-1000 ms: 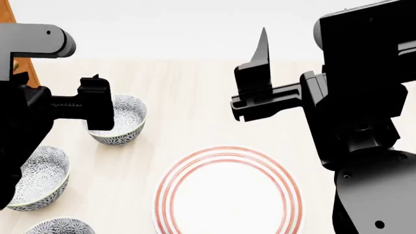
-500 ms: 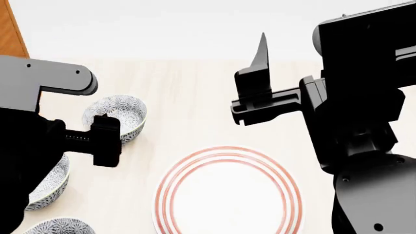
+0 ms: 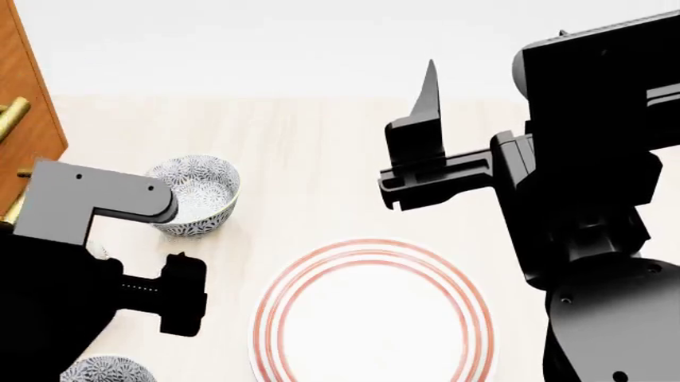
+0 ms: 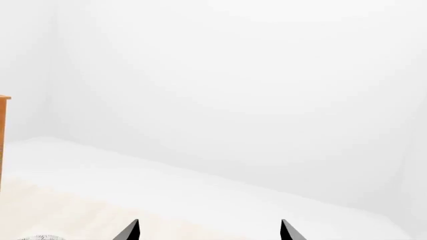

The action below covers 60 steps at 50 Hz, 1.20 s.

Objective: Put the bowl at the front on the plate.

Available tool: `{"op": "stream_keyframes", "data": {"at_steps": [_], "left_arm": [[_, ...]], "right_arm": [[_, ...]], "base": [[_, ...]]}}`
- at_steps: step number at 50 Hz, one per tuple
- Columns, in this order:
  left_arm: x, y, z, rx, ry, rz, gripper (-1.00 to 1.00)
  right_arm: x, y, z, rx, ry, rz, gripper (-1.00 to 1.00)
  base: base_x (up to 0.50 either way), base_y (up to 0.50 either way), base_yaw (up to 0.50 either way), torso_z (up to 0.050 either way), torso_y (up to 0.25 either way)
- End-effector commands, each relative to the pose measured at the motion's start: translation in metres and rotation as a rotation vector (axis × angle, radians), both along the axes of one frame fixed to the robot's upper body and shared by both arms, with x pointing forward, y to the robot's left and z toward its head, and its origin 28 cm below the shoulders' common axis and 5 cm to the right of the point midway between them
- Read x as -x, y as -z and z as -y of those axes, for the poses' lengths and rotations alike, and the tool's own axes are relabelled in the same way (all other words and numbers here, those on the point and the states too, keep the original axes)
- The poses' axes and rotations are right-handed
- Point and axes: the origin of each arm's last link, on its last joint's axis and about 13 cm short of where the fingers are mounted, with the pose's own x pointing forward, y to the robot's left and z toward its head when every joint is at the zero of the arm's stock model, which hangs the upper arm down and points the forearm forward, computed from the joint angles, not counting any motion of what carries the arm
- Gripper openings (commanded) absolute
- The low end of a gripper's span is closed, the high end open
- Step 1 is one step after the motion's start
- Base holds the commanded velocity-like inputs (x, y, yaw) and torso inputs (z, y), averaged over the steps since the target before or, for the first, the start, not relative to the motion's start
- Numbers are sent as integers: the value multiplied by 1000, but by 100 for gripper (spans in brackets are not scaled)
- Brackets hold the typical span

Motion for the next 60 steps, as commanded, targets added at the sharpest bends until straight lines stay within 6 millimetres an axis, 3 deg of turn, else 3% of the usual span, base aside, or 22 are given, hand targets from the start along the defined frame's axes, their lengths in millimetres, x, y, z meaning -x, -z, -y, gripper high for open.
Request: {"op": "stream_keyframes", "data": {"at_steps": [1, 60], "left_arm": [[5, 12, -1, -11, 7, -43, 100], [36, 46, -2, -56, 80, -291, 100]], "right_arm": [[0, 1, 0, -1, -1, -1, 100], [0, 3, 1, 7, 3, -6, 100]], "base": [[0, 0, 0, 0, 0], [0, 0, 0, 0, 0]]}}
